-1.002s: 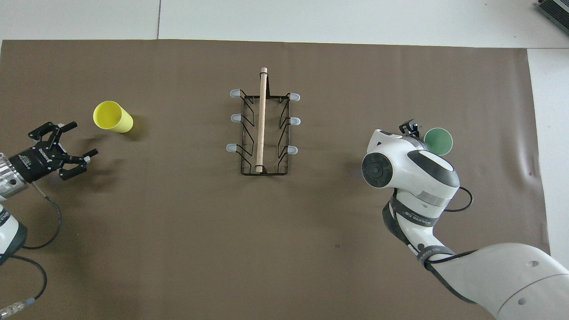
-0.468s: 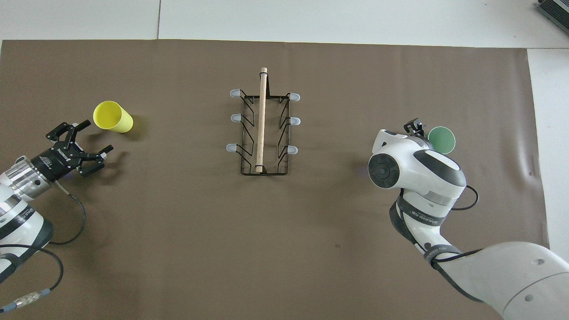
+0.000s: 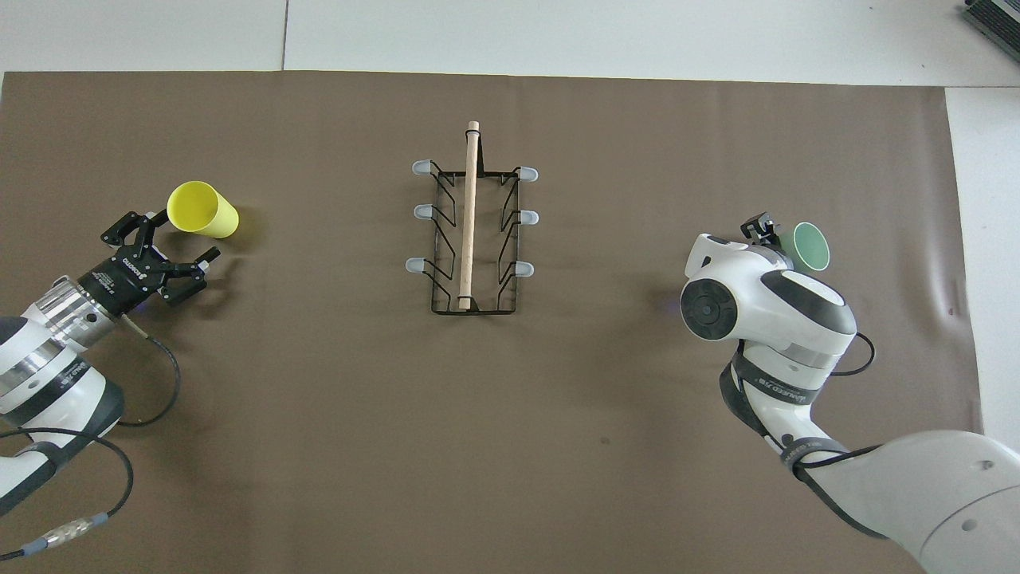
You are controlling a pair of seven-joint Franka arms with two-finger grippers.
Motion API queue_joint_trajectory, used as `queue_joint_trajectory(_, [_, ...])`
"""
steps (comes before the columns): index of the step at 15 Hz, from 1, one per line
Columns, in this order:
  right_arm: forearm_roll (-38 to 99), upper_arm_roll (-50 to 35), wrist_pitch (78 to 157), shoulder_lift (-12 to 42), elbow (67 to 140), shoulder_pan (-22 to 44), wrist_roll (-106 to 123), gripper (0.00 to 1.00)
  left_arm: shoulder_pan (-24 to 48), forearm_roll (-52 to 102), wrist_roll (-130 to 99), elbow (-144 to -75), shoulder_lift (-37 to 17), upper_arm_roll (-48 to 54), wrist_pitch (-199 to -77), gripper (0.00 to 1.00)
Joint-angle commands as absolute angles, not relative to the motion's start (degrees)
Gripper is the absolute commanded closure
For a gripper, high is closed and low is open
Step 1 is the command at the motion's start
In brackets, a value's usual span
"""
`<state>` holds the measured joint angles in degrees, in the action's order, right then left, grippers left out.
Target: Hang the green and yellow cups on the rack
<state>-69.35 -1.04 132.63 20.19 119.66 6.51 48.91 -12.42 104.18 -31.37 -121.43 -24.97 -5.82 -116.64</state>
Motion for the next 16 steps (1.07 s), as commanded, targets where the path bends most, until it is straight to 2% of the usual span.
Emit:
queue_joint_trajectory(1, [-71.8, -1.5, 134.4, 20.4, 120.1, 4.8, 47.4, 1.00, -13.0, 106.3, -30.1, -120.1, -26.6, -4.5, -118.5, 0.00])
queue_joint_trajectory(11, [-73.5, -1.6, 136.2, 20.7, 119.6, 3.9, 49.7, 1.00, -12.8, 108.9, -28.6, -117.5, -28.2, -1.9, -121.0, 0.00])
queue_joint_trajectory(16, [-66.6, -1.7, 136.4, 19.3, 119.0, 3.6, 49.6, 1.00, -13.0, 110.0, -27.3, -116.7, -28.8, -0.1, -123.6, 0.00])
